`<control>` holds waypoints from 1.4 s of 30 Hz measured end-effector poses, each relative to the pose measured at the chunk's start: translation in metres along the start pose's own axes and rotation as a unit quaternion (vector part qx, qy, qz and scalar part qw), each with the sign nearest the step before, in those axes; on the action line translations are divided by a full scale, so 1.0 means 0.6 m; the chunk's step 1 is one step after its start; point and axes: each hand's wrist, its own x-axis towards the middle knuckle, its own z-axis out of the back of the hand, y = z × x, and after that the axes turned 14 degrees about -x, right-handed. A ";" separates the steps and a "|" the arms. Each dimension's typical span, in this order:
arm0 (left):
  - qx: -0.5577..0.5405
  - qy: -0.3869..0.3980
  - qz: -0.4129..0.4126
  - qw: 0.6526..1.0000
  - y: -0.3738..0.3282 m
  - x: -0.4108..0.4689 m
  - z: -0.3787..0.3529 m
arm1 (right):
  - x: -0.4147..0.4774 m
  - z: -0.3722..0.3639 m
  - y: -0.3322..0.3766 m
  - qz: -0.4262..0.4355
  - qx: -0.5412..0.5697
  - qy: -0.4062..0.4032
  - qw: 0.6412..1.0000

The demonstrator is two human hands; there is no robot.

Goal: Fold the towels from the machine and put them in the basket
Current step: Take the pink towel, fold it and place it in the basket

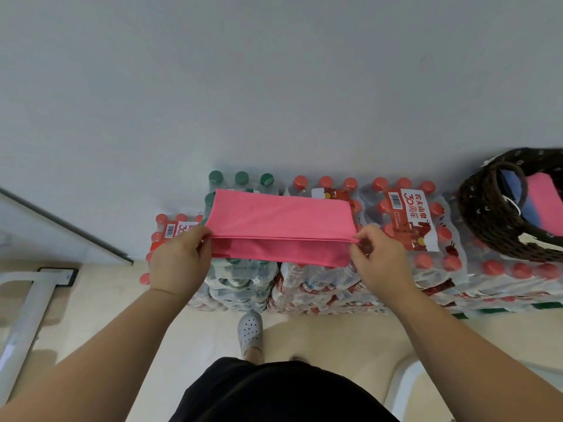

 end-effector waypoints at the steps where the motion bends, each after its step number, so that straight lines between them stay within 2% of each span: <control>1: -0.001 0.007 -0.008 1.000 0.000 0.001 0.000 | -0.001 -0.001 0.000 0.013 -0.003 0.006 1.000; 5: 0.025 0.065 -0.028 0.997 0.014 -0.001 -0.004 | -0.007 -0.008 -0.001 0.092 -0.091 0.016 0.991; 9: 0.021 0.090 -0.044 0.995 0.031 -0.001 -0.003 | -0.005 -0.012 -0.003 0.125 -0.140 -0.010 0.982; 16: 0.056 0.159 -0.174 0.970 0.046 0.004 0.004 | 0.000 -0.019 -0.008 0.165 -0.239 0.010 0.957; 19: 0.037 0.149 -0.134 0.979 0.034 0.013 0.004 | 0.005 -0.008 -0.002 0.128 -0.242 -0.022 0.962; 21: 0.026 0.094 -0.098 0.990 0.017 0.029 0.000 | 0.016 0.004 0.030 0.086 -0.248 -0.050 0.963; 23: 0.041 0.060 -0.083 0.994 -0.006 0.052 -0.013 | 0.033 0.002 0.085 0.069 -0.259 -0.018 0.963; 25: 0.089 0.104 -0.061 0.989 -0.027 0.074 -0.034 | 0.053 -0.023 0.147 0.082 -0.278 0.051 0.956; 27: 0.125 0.197 -0.040 0.972 -0.039 0.088 -0.058 | 0.068 -0.070 0.195 0.120 -0.308 0.119 0.936; 29: 0.143 0.269 -0.038 0.952 -0.037 0.090 -0.081 | 0.076 -0.116 0.214 0.139 -0.339 0.159 0.917; 31: 0.157 0.308 -0.039 0.938 -0.024 0.087 -0.096 | 0.080 -0.143 0.208 0.129 -0.347 0.178 0.912; 37: 0.147 0.323 -0.035 0.934 -0.013 0.085 -0.104 | 0.071 -0.151 0.180 0.131 -0.337 0.165 0.918; 39: 0.104 0.324 -0.036 0.940 -0.012 0.088 -0.100 | 0.072 -0.147 0.185 0.129 -0.345 0.169 0.914; 42: -0.011 0.237 -0.013 0.971 0.003 0.088 -0.080 | 0.070 -0.133 0.198 0.118 -0.357 0.166 0.912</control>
